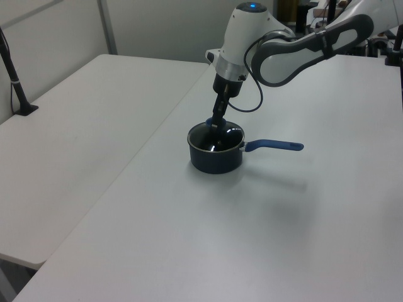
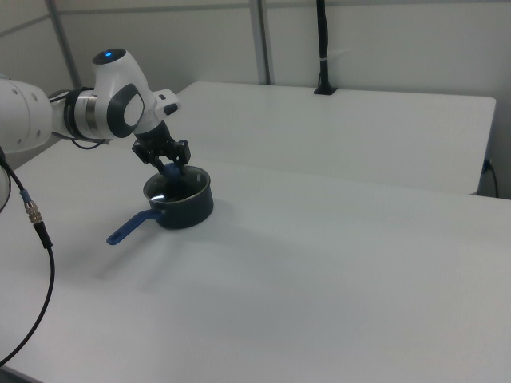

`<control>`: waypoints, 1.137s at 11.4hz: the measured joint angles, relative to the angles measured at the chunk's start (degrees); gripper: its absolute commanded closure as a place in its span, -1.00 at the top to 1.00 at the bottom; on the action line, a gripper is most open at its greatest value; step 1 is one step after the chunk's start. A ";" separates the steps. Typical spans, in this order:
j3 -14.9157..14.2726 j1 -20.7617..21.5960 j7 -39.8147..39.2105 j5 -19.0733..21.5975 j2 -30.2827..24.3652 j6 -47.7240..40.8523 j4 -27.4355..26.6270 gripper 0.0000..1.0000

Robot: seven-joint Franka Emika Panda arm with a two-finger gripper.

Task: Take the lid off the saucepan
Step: 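Lift the glass lid off the saucepan and carry it beside the pan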

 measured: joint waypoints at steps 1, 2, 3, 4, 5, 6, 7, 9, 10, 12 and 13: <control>0.00 0.00 -0.28 0.00 -0.02 -0.05 0.00 -0.16; 0.00 -0.03 -0.34 0.00 -0.12 -0.25 0.00 -0.16; -0.01 -0.13 -0.35 0.00 -0.56 -1.38 0.13 -0.16; -0.05 -0.31 -0.98 0.00 -1.72 -3.83 0.25 -0.16; -0.12 -0.91 -2.42 0.00 -3.48 -6.66 0.22 -0.16; -0.25 -2.17 -4.39 0.00 -5.65 -8.72 -0.54 -0.16; -0.35 -3.96 -6.47 0.00 -7.96 -9.56 -2.51 -0.16; -0.56 -8.58 -11.66 0.00 -13.78 -9.80 -10.71 -0.16; -0.59 -10.07 -13.56 0.00 -16.11 -9.77 -15.38 -0.16; -0.60 -11.37 -14.89 -0.02 -19.38 -5.76 -24.92 -0.16; -0.51 -11.30 -14.89 -0.02 -19.84 -2.37 -28.80 -0.16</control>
